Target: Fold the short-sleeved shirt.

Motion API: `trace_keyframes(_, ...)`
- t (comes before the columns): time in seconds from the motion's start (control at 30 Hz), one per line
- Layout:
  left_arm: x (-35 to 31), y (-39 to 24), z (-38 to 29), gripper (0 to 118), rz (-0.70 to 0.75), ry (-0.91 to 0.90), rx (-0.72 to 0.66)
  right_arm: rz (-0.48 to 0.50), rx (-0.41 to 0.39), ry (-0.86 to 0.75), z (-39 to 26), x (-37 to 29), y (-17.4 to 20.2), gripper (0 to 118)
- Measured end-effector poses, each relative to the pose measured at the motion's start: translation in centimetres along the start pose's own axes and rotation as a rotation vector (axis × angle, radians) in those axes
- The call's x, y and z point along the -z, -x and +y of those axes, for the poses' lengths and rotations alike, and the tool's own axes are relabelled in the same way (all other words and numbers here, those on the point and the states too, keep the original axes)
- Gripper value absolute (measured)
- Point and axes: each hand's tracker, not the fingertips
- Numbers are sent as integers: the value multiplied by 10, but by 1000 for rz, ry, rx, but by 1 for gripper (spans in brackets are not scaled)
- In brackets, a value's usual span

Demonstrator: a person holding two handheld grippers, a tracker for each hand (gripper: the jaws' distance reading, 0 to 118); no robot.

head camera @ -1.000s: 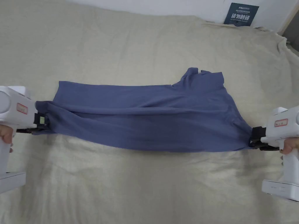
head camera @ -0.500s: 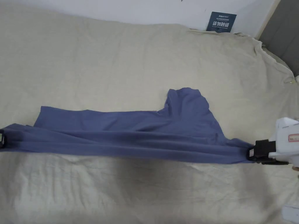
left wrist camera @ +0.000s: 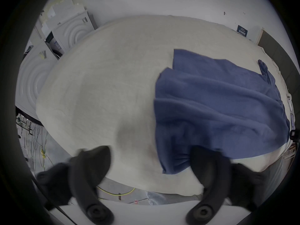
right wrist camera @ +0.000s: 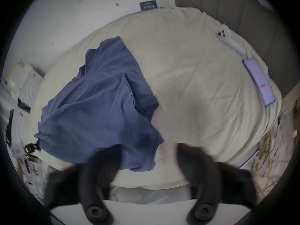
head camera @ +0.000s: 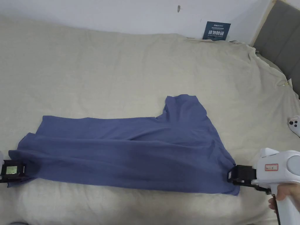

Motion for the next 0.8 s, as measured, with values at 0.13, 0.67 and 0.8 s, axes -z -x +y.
trace_keyframes(0.13, -44, 13, 25, 117, 1, -167, -88, -43, -93, -160, 24, -45, 8, 101)
trace_keyframes(0.67, -150, -96, 30, 81, -152, -871, -17, -10, -184, -853, -3, -152, 88, 99)
trace_keyframes(0.8, -141, -110, 17, 18, -176, -868, 14, 41, -164, -901, -21, -149, 94, 45)
